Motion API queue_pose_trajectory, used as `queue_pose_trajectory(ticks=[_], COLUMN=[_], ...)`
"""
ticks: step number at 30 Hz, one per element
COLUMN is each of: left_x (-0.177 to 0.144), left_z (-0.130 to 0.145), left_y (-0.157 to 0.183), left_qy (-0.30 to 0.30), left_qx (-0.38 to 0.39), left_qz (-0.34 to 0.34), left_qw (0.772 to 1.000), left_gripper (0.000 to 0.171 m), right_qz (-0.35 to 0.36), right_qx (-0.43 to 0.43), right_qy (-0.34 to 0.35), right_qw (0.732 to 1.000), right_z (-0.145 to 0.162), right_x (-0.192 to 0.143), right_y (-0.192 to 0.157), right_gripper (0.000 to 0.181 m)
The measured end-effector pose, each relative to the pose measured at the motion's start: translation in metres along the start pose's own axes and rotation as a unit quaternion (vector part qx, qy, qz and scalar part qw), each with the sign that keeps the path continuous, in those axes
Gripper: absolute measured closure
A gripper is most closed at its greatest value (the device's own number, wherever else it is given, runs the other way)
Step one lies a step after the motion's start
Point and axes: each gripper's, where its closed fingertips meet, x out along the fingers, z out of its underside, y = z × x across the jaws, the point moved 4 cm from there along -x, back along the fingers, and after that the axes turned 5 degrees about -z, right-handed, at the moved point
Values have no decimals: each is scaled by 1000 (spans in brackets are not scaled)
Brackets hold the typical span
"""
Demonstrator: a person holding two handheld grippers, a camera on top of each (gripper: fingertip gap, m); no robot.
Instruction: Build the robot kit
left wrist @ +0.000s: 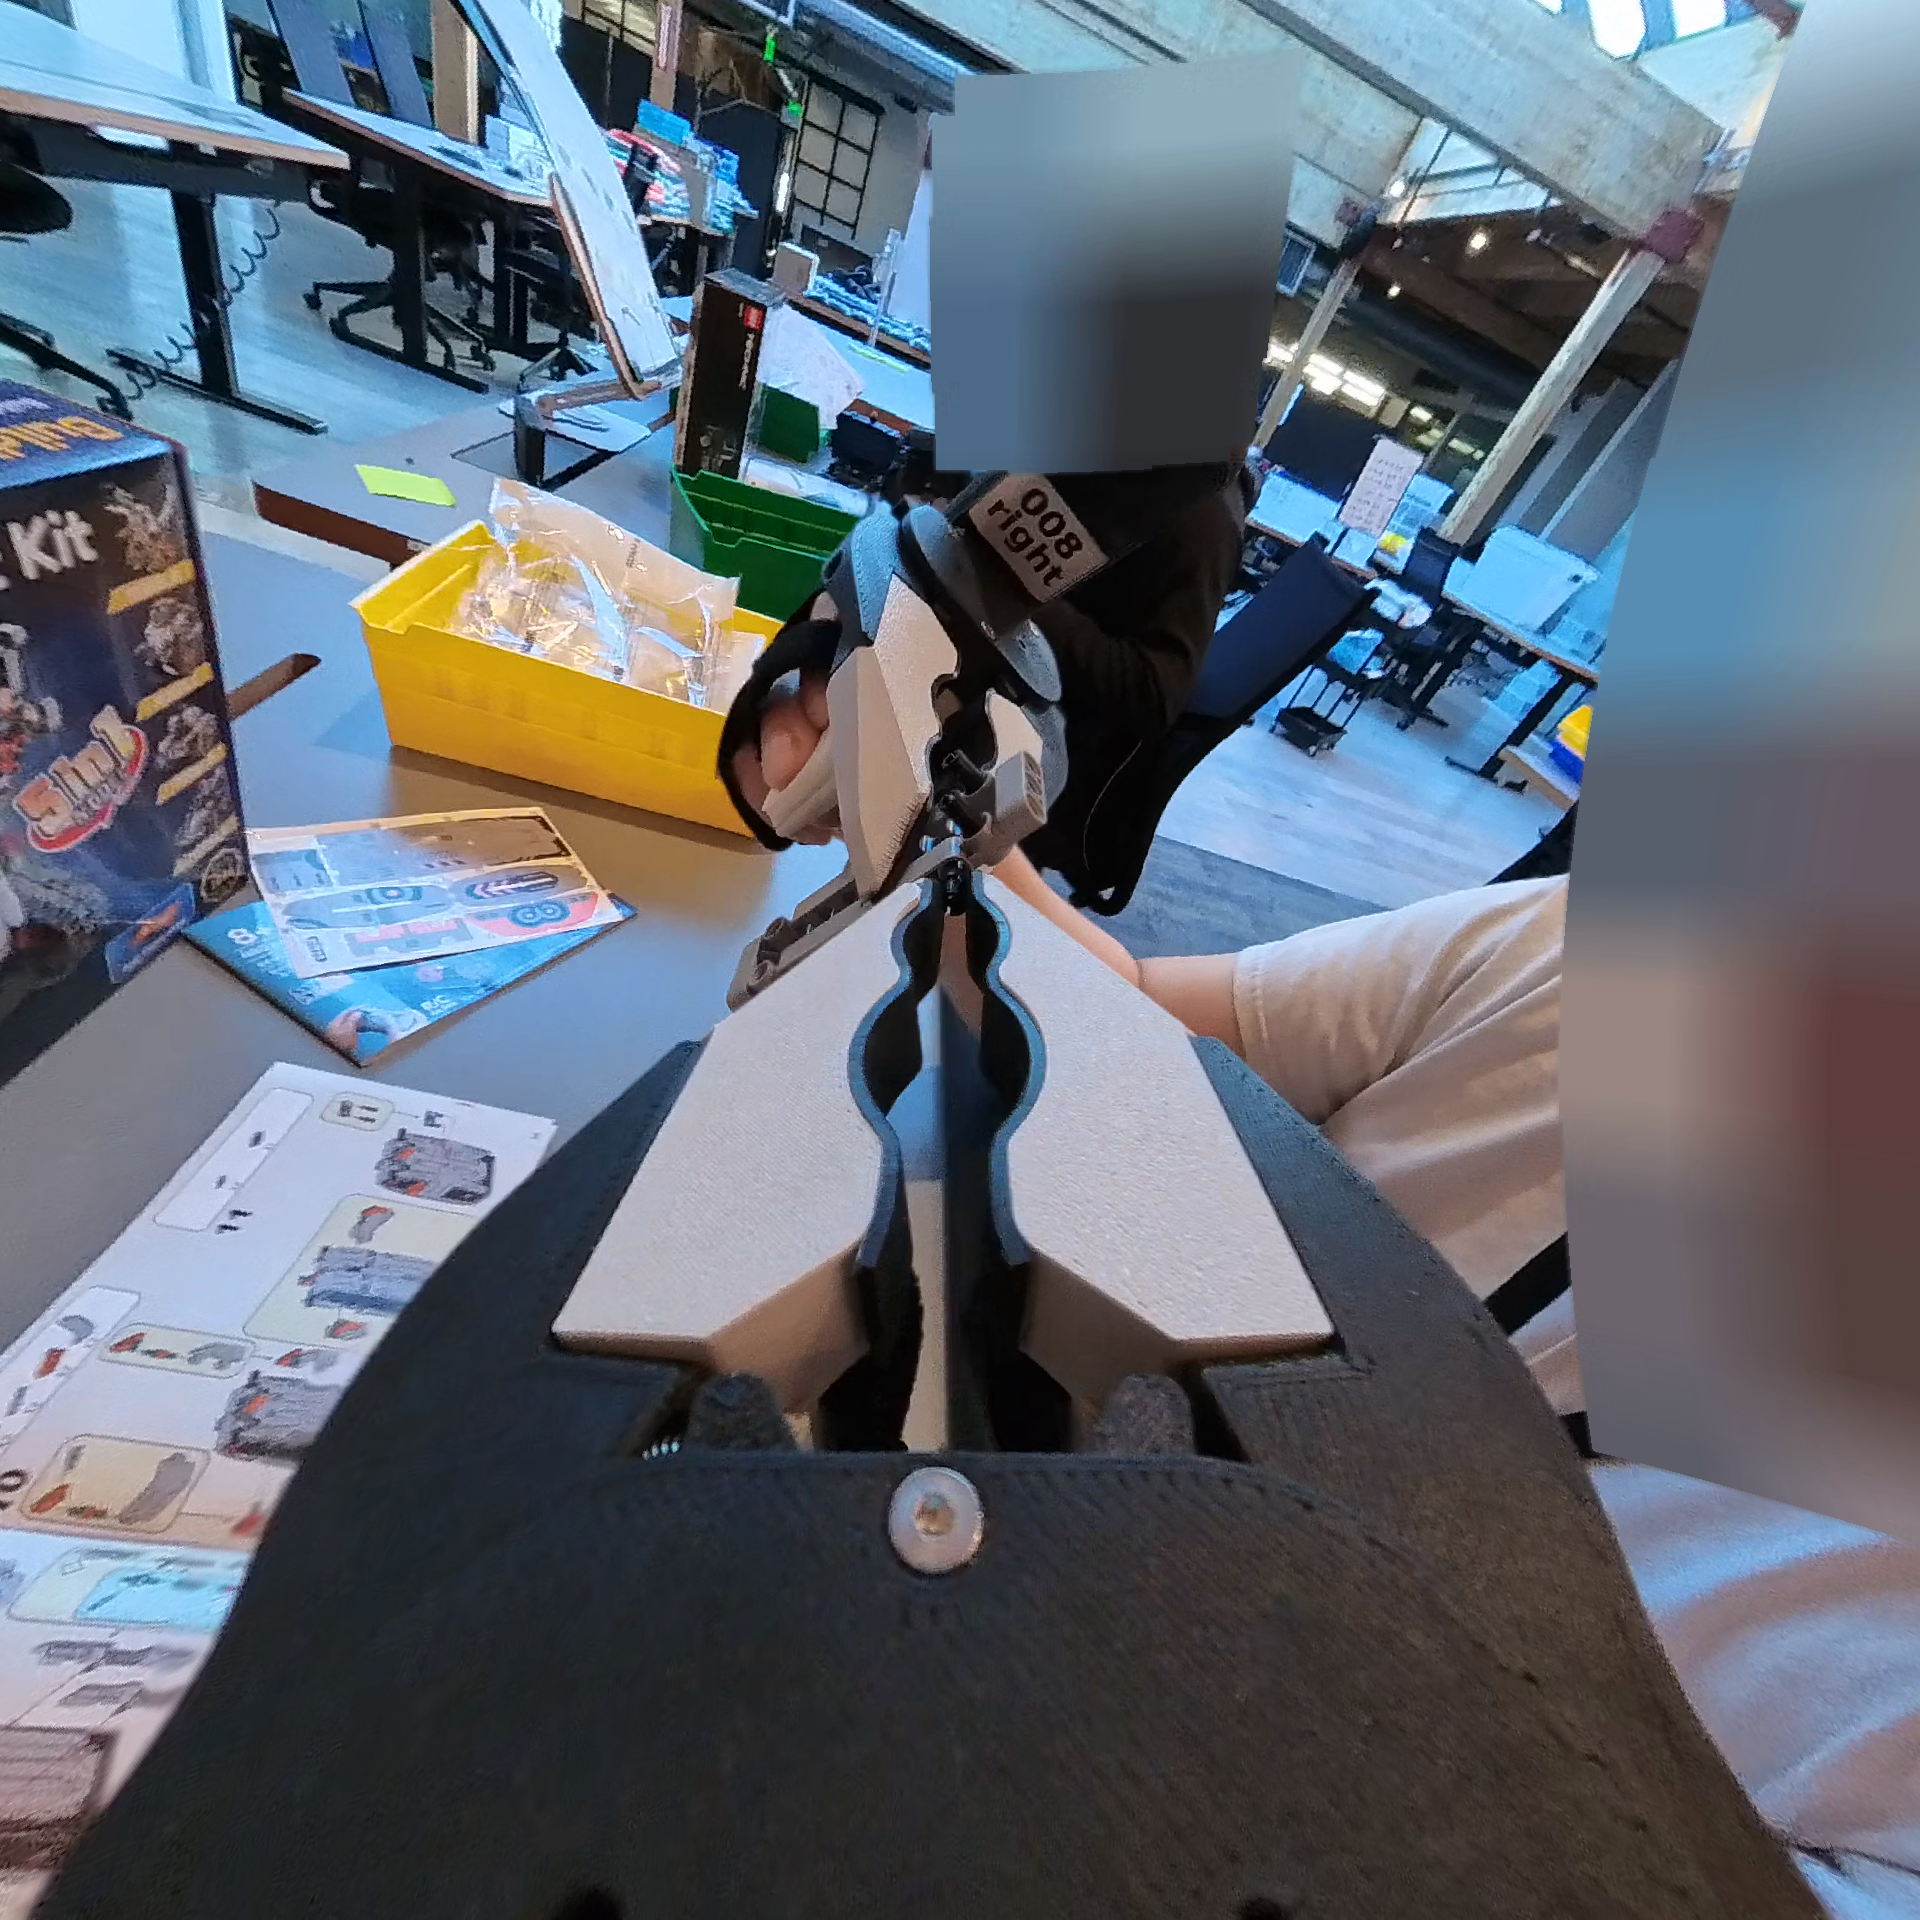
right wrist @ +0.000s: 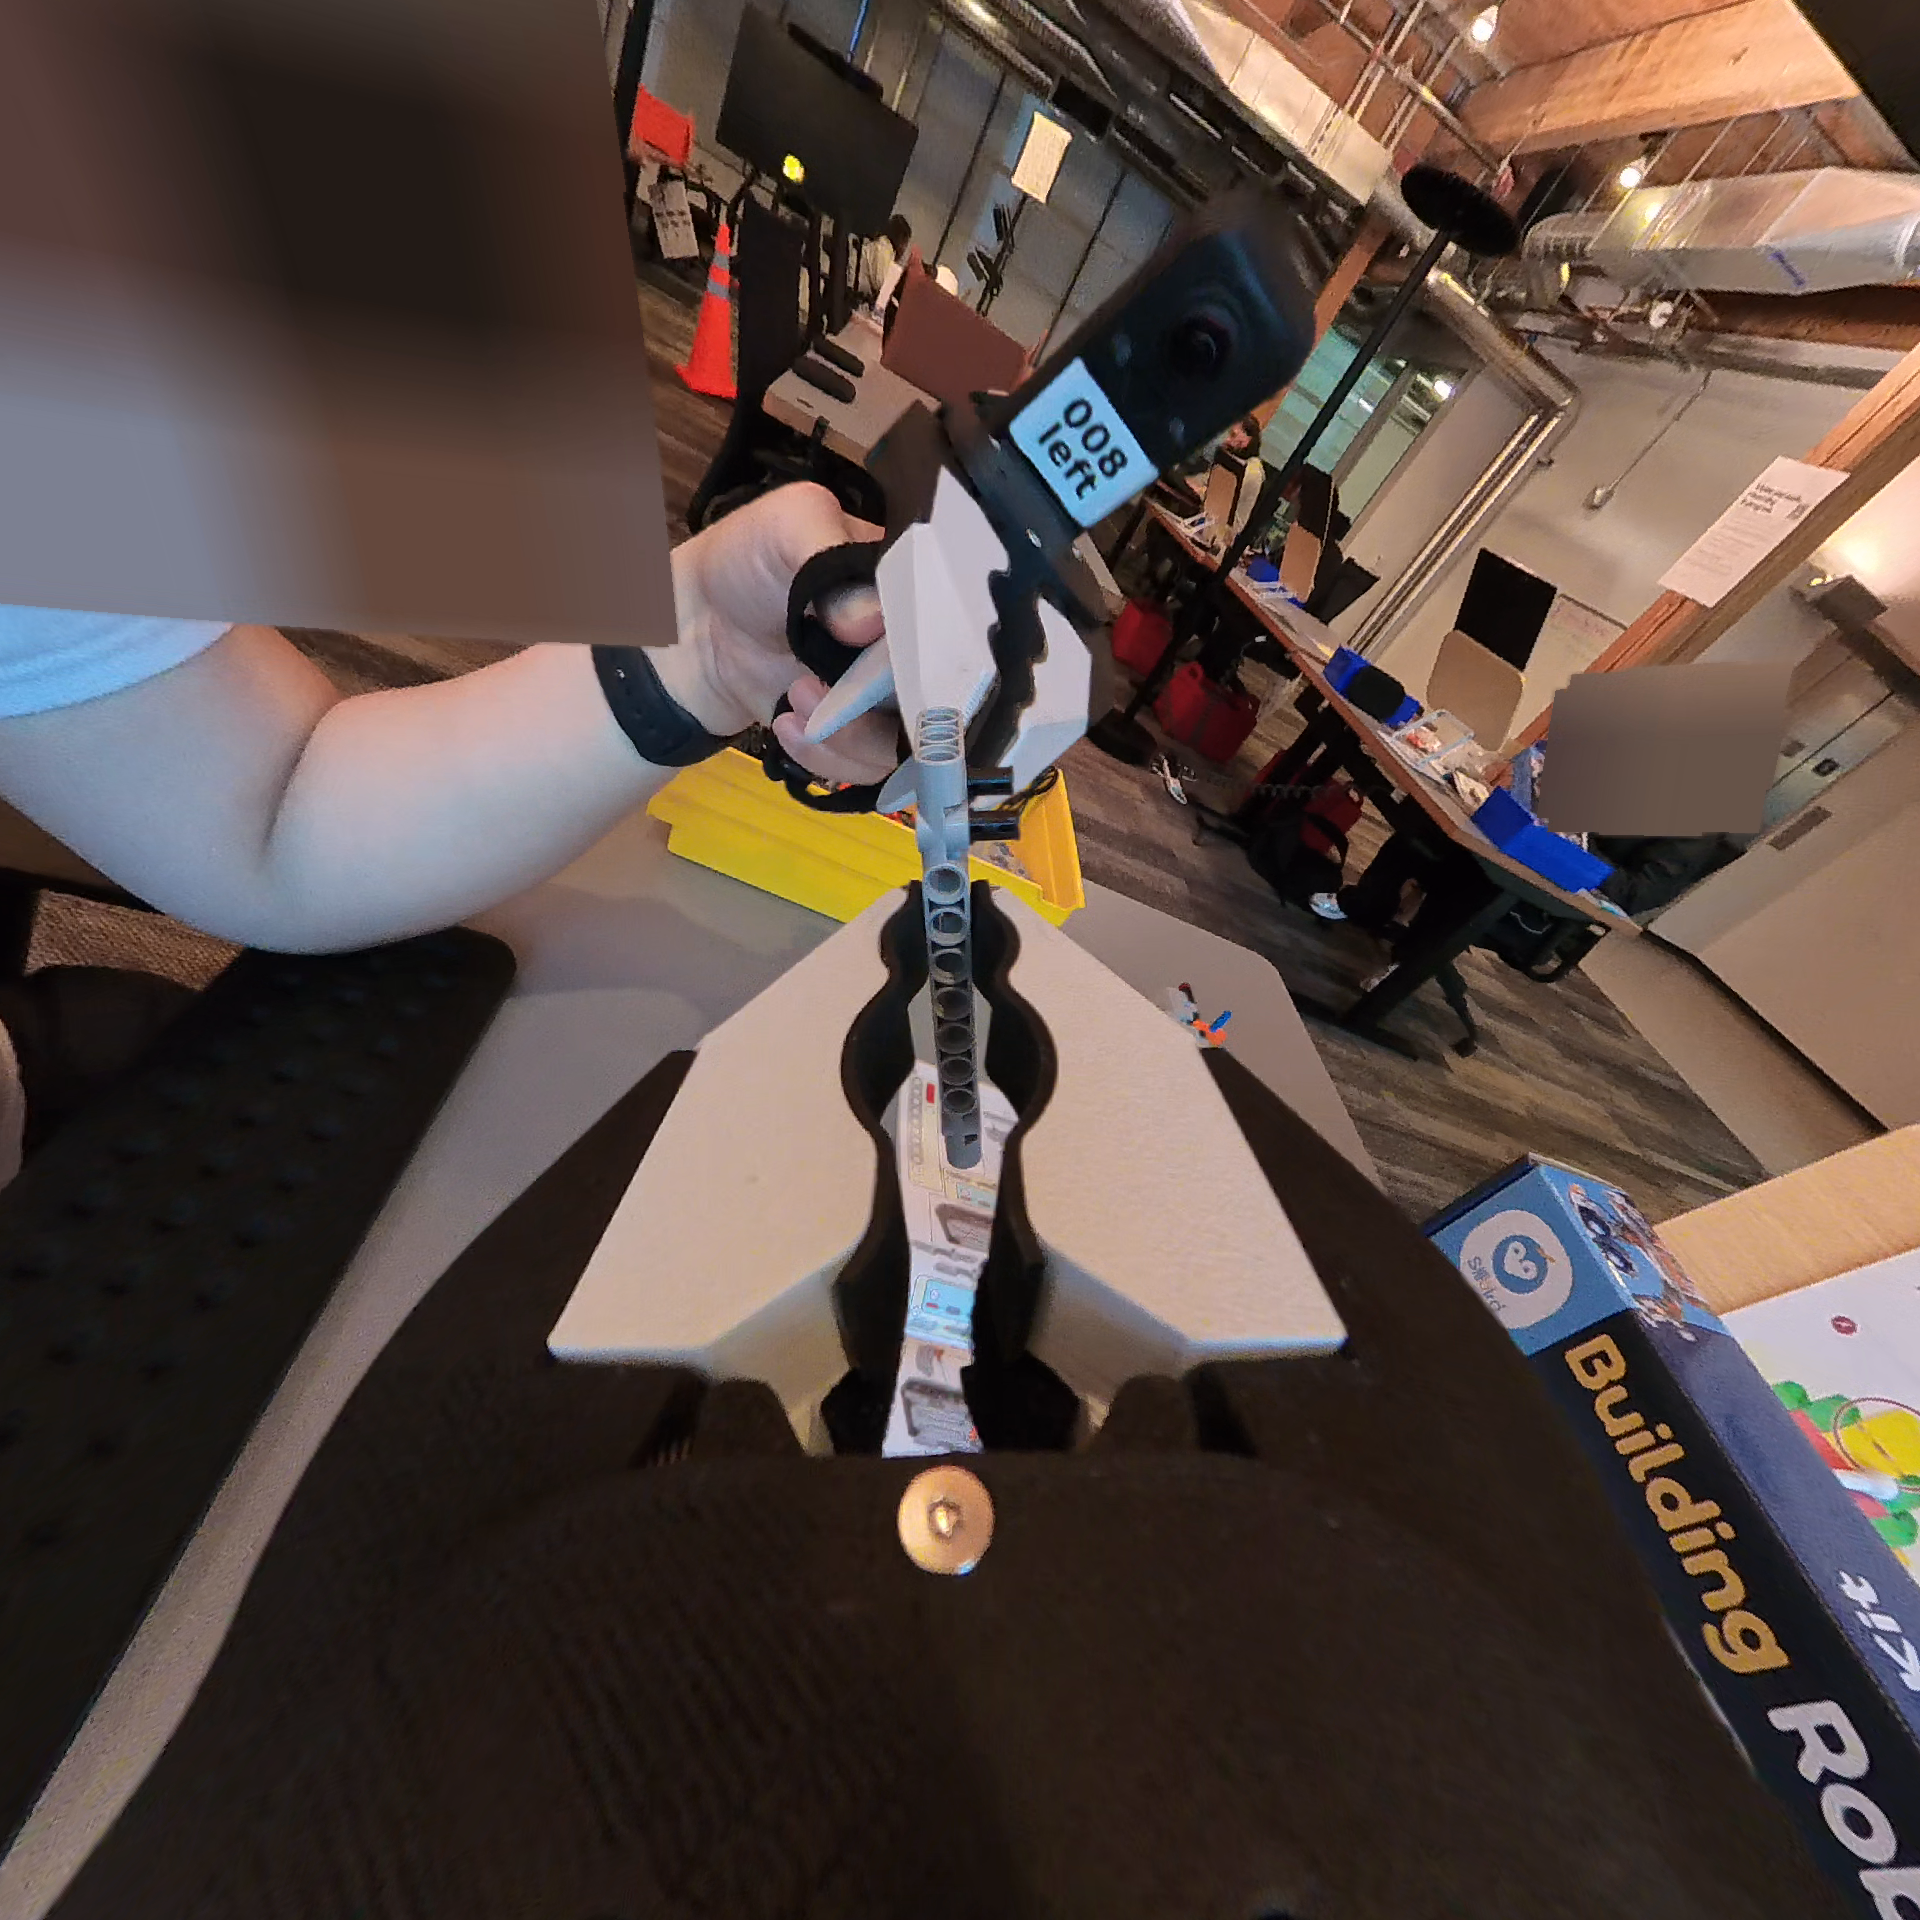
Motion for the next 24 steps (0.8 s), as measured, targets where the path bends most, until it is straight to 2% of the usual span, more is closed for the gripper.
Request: queue_pose_trajectory(ticks=[7,17,22,24], left_x=[0,-2,-2,-1], left_z=[-8,-10,-4,2], left_y=[-1,-9,-8,-11], left_qy=[37,58,29,4], left_qx=[-15,-34,-20,-15], left_qz=[17,21,18,5], left_qw=[999,998,999,1000], left_gripper=[170,170,170,170], right_qz=[37,101,60,49], right_qx=[-13,-57,-40,-48], right_qy=[25,-6,-21,-56], right_qw=[999,993,997,996], right_z=[-6,-4,1,7], right_x=[-2,3,4,5], right_y=[6,11,6,3], right_gripper=[175,175,175,175])
